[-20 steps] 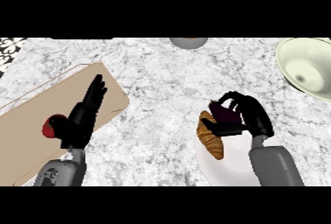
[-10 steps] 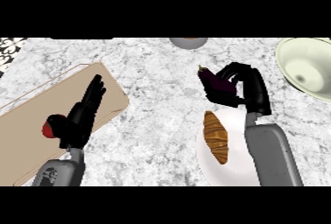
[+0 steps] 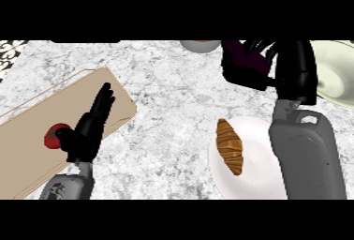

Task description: Pick the eggplant from the plate and place it in the bowl

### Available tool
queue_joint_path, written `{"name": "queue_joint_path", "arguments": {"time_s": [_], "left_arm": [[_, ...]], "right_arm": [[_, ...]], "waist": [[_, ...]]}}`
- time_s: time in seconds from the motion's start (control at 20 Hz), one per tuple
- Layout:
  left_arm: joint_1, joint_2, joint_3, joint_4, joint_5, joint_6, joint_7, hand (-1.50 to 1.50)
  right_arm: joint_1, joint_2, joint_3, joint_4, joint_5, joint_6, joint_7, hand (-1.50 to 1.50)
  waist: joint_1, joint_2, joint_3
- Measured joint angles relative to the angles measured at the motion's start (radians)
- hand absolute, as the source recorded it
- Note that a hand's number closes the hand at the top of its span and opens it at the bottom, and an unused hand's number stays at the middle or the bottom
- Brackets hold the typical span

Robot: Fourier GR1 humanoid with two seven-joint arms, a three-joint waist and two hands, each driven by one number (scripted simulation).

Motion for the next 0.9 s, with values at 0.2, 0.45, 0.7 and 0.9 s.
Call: {"name": "queue_joint_path", "arguments": {"time_s": [0.2,0.45,0.7,0.9], "left_arm": [[-0.014,0.004,0.013,0.009,0.006,-0.01,0.002,0.0],[-0.006,0.015,0.023,0.004,0.009,-0.027,-0.001,0.0],[0.014,0.006,0.01,-0.025,-0.001,-0.026,0.01,0.0],[-0.02,0.002,0.017,-0.022,0.0,-0.022,0.035,0.0]], "right_arm": [[-0.124,-0.048,-0.039,0.02,0.036,0.071,0.118,1.5],[-0.24,-0.128,-0.122,0.073,0.021,0.118,0.164,1.5],[-0.319,-0.199,-0.185,0.201,0.019,0.112,0.159,1.5],[-0.347,-0.274,-0.225,0.322,0.023,0.111,0.118,1.5]], "waist": [[0.003,0.002,0.0],[0.007,0.003,0.0],[0.01,0.004,0.0],[0.011,0.006,0.001]]}}
